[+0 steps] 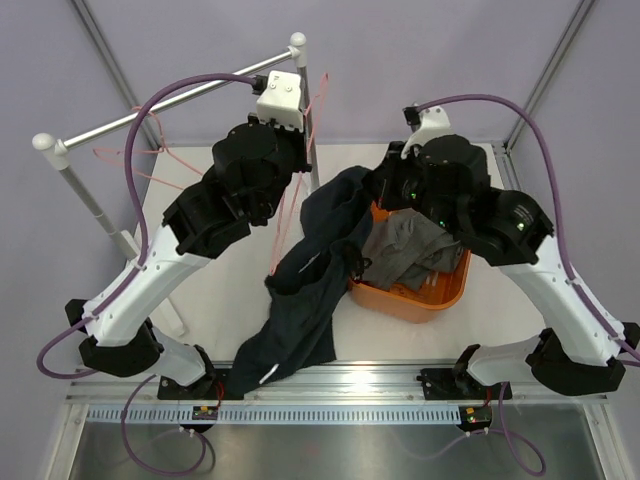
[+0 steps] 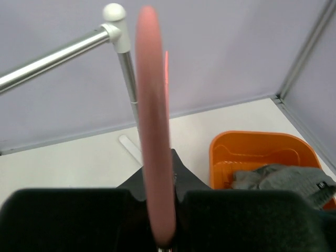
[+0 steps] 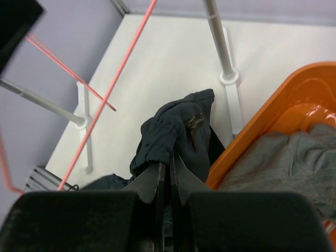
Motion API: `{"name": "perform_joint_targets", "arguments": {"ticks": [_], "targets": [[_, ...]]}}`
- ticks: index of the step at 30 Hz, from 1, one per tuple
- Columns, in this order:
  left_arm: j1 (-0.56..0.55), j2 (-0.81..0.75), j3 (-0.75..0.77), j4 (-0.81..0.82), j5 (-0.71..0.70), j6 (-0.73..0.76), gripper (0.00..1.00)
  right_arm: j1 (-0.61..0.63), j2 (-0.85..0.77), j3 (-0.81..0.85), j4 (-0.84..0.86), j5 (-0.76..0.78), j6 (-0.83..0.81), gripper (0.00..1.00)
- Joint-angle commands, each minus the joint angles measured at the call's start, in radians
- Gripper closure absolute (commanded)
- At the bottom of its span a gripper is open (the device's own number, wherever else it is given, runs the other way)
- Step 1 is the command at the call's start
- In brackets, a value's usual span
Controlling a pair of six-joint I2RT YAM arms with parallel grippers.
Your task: Remove the shorts from the hanger
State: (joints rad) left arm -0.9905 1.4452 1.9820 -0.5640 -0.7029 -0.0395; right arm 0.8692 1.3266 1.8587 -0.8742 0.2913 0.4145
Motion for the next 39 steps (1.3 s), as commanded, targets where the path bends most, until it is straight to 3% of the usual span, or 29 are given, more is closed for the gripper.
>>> {"name": "perform_joint_targets", "arguments": {"ticks": [1,6,12,13,16,22,26,32,39], "targets": [[0.042,0.012,0.052,0.084,-0.095,0.023,1.0,0.01,-0.04,0.123,-0.026,0.06,-0.06,1.0],[0.104,-0.002,0.061,0.095,-0.047,0.0,1.0,0.01,-0.029,0.278,-0.052,0.091,-0.109,1.0],[0.104,-0.046,-0.014,0.099,-0.021,-0.023,1.0,0.01,0.055,0.546,-0.014,0.31,-0.283,1.0],[0.104,-0.067,-0.031,0.104,-0.018,-0.028,1.0,0.01,0.083,0.6,0.003,0.404,-0.319,1.0],[0.104,-0.101,-0.097,0.118,-0.001,-0.054,1.0,0.008,0.108,0.62,0.194,0.59,-0.505,1.0],[0.104,-0.158,-0.195,0.133,0.017,-0.085,1.0,-0.031,0.123,0.597,0.55,0.736,-0.836,1.0],[0.102,-0.183,-0.239,0.139,0.028,-0.106,1.0,-0.108,0.206,0.709,0.535,0.714,-0.85,1.0],[0.104,-0.227,-0.302,0.159,0.036,-0.117,1.0,-0.231,0.273,0.714,0.501,0.669,-0.774,1.0],[0.104,-0.235,-0.308,0.153,0.034,-0.106,1.0,-0.259,0.339,0.783,0.443,0.631,-0.715,1.0]]}}
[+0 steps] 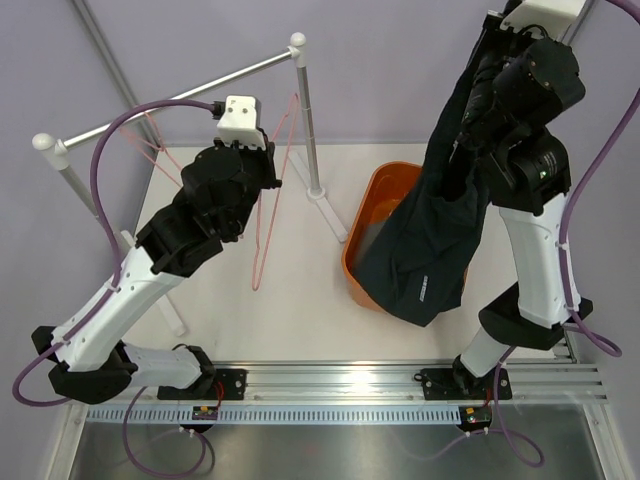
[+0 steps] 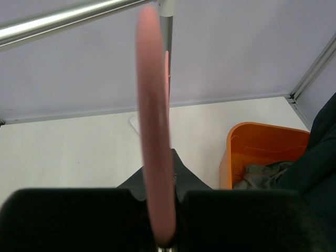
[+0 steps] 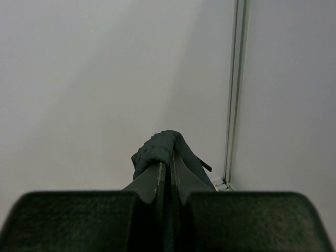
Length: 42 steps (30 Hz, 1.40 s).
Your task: Remove the shorts from the hanger
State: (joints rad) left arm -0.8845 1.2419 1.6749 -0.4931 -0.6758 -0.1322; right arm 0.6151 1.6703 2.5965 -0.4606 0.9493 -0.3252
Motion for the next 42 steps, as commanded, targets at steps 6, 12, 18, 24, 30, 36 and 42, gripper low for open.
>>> {"name": "perform_joint_targets", "arguments": {"ticks": [6,12,18,24,30,36,42], "targets": [[-0.002,-0.032,-0.01,0.083,0.008,-0.012,1.0,-0.005,-0.014,-0.009,-0.056,-0.059,0.116,1.0],[-0.002,-0.036,-0.021,0.085,0.005,-0.012,1.0,-0.005,-0.209,-0.335,-0.222,-0.2,0.391,1.0],[-0.002,-0.045,-0.023,0.057,-0.001,-0.04,1.0,-0.005,-0.463,-0.857,-0.185,-0.274,0.598,1.0],[-0.002,-0.059,-0.015,0.028,-0.001,-0.049,1.0,-0.008,-0.466,-1.124,-0.194,-0.253,0.715,1.0],[-0.002,-0.041,0.022,-0.048,-0.018,-0.067,1.0,-0.096,-0.383,-1.254,-0.176,-0.402,0.802,0.97],[-0.002,-0.021,0.057,-0.176,-0.08,-0.159,1.0,-0.132,-0.316,-1.377,-0.132,-0.609,0.848,0.93],[-0.001,0.002,0.075,-0.275,-0.14,-0.228,1.0,-0.132,-0.415,-1.475,-0.096,-0.627,0.862,0.66]]}}
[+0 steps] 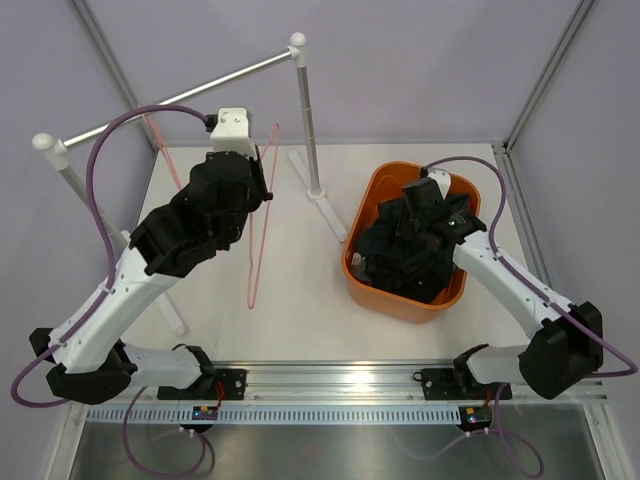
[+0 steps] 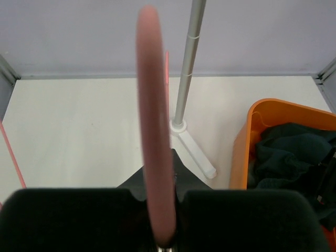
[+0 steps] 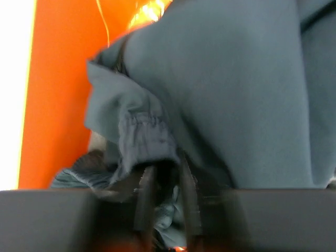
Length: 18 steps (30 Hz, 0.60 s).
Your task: Remove the shorts from the hanger
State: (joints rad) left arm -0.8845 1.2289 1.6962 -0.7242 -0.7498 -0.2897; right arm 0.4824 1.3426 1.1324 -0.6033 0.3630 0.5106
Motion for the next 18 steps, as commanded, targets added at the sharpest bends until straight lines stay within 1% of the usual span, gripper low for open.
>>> {"name": "perform_joint_targets", "arguments": {"ticks": [1,4,5,7,8,9,11,12,14,15,18], "targets": [[-0.001,0.02,0.062,-0.058,-0.072,-0.078,1.0,0.002,-0.106,-0.007,0.04,-0.039,0.017,0.53],[0.005,0.024,0.054,-0.08,-0.077,-0.095,1.0,0.001,-0.174,0.026,-0.006,-0.032,-0.001,0.38],[0.012,0.027,0.056,-0.086,-0.072,-0.098,1.0,0.001,-0.206,0.045,-0.016,-0.026,-0.004,0.3],[0.051,0.049,0.072,-0.104,-0.033,-0.103,1.0,0.002,-0.235,0.062,-0.033,-0.032,-0.021,0.25],[0.068,0.061,0.101,-0.13,-0.013,-0.104,1.0,0.002,-0.261,0.087,-0.044,-0.035,-0.027,0.19],[0.106,0.073,0.12,-0.139,0.006,-0.106,1.0,0.002,-0.269,0.101,-0.053,-0.036,-0.04,0.16],[0.142,0.118,0.16,-0.171,0.065,-0.105,1.0,0.001,-0.29,0.142,-0.073,-0.044,-0.052,0.1],[0.171,0.136,0.216,-0.182,0.081,-0.097,1.0,0.002,-0.295,0.156,-0.081,-0.047,-0.058,0.07],[0.194,0.2,0.281,-0.222,0.098,-0.091,1.0,0.001,-0.313,0.185,-0.096,-0.056,-0.07,0.05],[0.221,0.22,0.337,-0.23,0.11,-0.083,1.0,0.001,-0.321,0.191,-0.101,-0.059,-0.075,0.05],[0.269,0.277,0.414,-0.247,0.162,-0.071,1.0,0.001,-0.339,0.219,-0.116,-0.07,-0.09,0.05]]}}
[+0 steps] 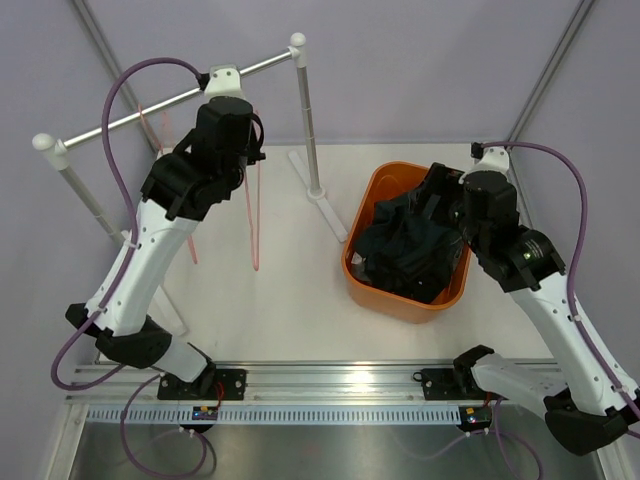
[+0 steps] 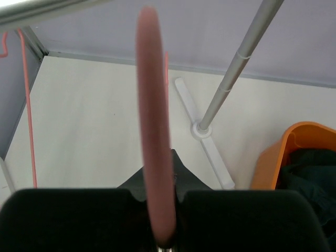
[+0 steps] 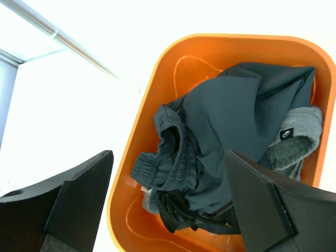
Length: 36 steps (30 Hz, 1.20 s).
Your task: Remove the shorts from the hanger
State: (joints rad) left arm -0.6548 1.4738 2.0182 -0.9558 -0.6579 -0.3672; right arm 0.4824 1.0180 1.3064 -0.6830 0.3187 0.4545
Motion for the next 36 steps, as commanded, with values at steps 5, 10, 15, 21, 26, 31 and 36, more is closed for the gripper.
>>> {"name": "perform_joint_targets", "arguments": {"ticks": [5,10,15,21,26,31,36], "targets": [[0.124,0.101,0.177,-0.024,0.147,0.011,1.0,0.002,-0.036,0.076,-0.05,-0.029,-0.046,0.05],[0.204,0.151,0.22,0.02,0.181,0.025,1.0,0.001,-0.048,0.076,-0.046,-0.046,-0.053,0.05],[0.256,0.175,0.22,0.06,0.191,0.04,1.0,0.001,-0.047,0.07,-0.036,-0.053,-0.065,0.06],[0.296,0.212,0.223,0.075,0.215,0.042,1.0,0.001,-0.038,0.042,-0.012,-0.055,-0.074,0.06],[0.331,0.243,0.212,0.068,0.227,0.04,1.0,0.001,-0.024,0.021,0.005,-0.07,-0.074,0.06],[0.343,0.234,0.142,0.083,0.244,0.033,1.0,0.001,-0.024,0.001,0.014,-0.076,-0.07,0.07],[0.345,0.211,0.077,0.104,0.25,0.022,1.0,0.001,-0.025,-0.01,0.017,-0.082,-0.065,0.07]]}}
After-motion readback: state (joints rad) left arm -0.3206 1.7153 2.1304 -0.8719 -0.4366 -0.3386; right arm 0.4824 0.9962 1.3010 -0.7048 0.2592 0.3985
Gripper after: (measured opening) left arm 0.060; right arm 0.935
